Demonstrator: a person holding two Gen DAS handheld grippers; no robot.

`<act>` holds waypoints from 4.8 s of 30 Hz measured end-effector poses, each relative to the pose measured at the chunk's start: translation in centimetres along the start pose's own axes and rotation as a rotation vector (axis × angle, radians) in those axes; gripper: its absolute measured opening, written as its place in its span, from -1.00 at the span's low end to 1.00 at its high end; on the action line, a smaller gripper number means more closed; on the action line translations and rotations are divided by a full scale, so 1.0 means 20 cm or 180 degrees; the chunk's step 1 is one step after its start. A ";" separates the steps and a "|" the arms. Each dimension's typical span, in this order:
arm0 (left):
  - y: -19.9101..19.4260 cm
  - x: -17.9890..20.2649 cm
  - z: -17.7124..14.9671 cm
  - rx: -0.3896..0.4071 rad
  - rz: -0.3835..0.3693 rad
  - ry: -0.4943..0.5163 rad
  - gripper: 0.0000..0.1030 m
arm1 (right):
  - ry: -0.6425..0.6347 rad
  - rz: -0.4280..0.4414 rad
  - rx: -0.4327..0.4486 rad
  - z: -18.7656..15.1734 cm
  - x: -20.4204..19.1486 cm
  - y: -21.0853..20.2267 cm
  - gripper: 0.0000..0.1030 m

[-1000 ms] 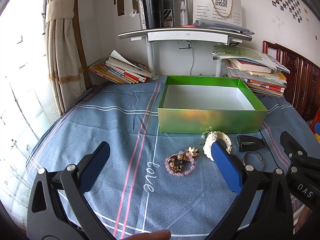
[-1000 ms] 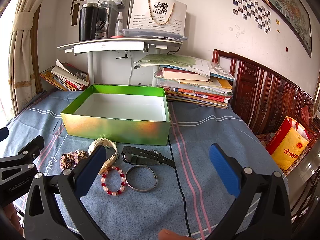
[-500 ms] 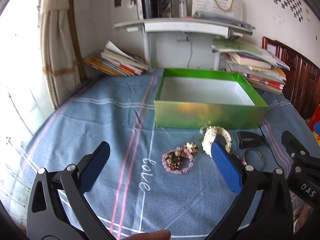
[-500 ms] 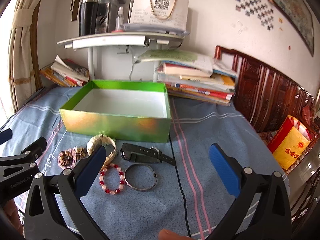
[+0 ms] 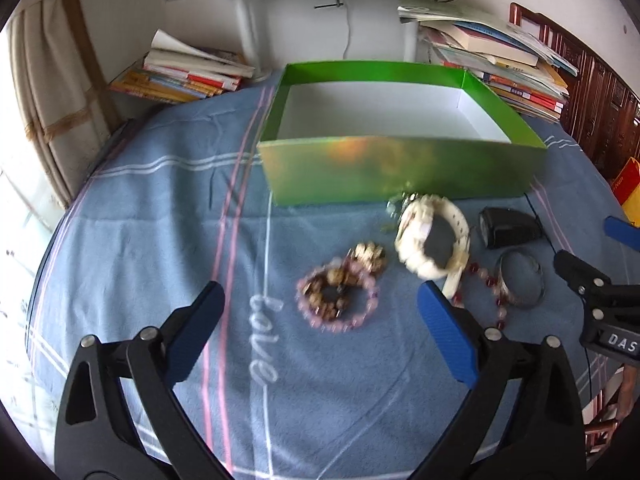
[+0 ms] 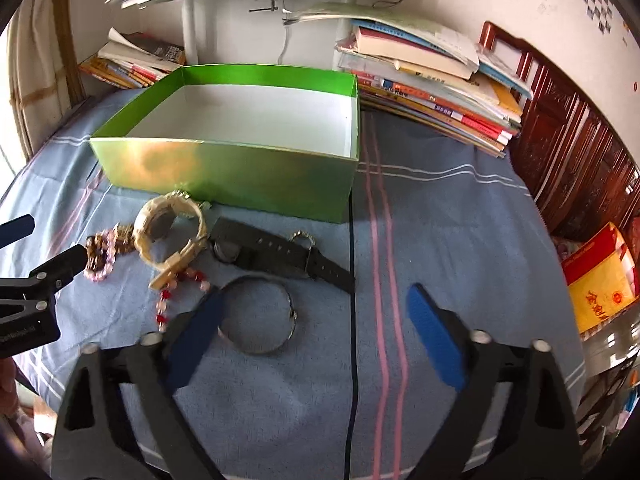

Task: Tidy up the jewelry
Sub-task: 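Grasp the white watch with the left tool while the right tool grasps the black watch, then carry both watches over the green box and open both tools to drop them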

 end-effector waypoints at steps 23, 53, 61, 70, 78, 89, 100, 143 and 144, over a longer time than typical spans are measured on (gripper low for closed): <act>0.30 0.20 0.07 -0.0388 -0.0316 -0.0022 0.01 | -0.0574 0.0173 -0.0318 0.15 -0.17 0.30 -0.75; 0.20 0.17 0.10 -0.0294 -0.0292 -0.0074 0.22 | -0.0031 0.0160 -0.0104 0.08 0.10 0.13 -0.90; 0.30 0.20 0.11 -0.0417 -0.0245 -0.0024 0.23 | -0.0060 0.0209 -0.0055 0.22 0.06 0.21 -0.08; 0.33 0.21 0.09 -0.0459 -0.0292 -0.0034 0.25 | -0.0569 0.0473 -0.0191 0.25 -0.25 0.27 -0.10; 0.32 0.18 0.08 -0.0437 -0.0404 -0.0099 0.34 | -0.0737 0.0455 -0.0423 0.24 -0.32 0.41 -0.83; 0.32 0.30 0.12 -0.0387 -0.0580 0.0023 -0.24 | -0.0411 0.0366 -0.0411 0.14 -0.15 0.30 -0.84; 0.23 0.30 0.10 -0.0342 -0.0562 0.0039 -0.55 | -0.0294 0.0410 -0.0305 0.13 -0.11 0.22 -0.84; 0.16 -0.07 0.61 0.0208 -0.0212 -0.0229 0.36 | -0.0215 0.0795 0.0203 0.64 -0.24 0.11 -0.04; 0.13 -0.12 0.56 0.0205 -0.0112 -0.0269 0.40 | -0.0197 0.0794 0.0221 0.61 -0.23 0.08 -0.04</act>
Point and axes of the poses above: each gripper's, at about its wrist camera, not at the fingertips, and y roughly the way its jaws point, x to its right, z to its top, the point moved 10 cm from there along y, roughly the way its jaws point, and after that the axes turned 11 degrees about z, right-handed, at the moved point
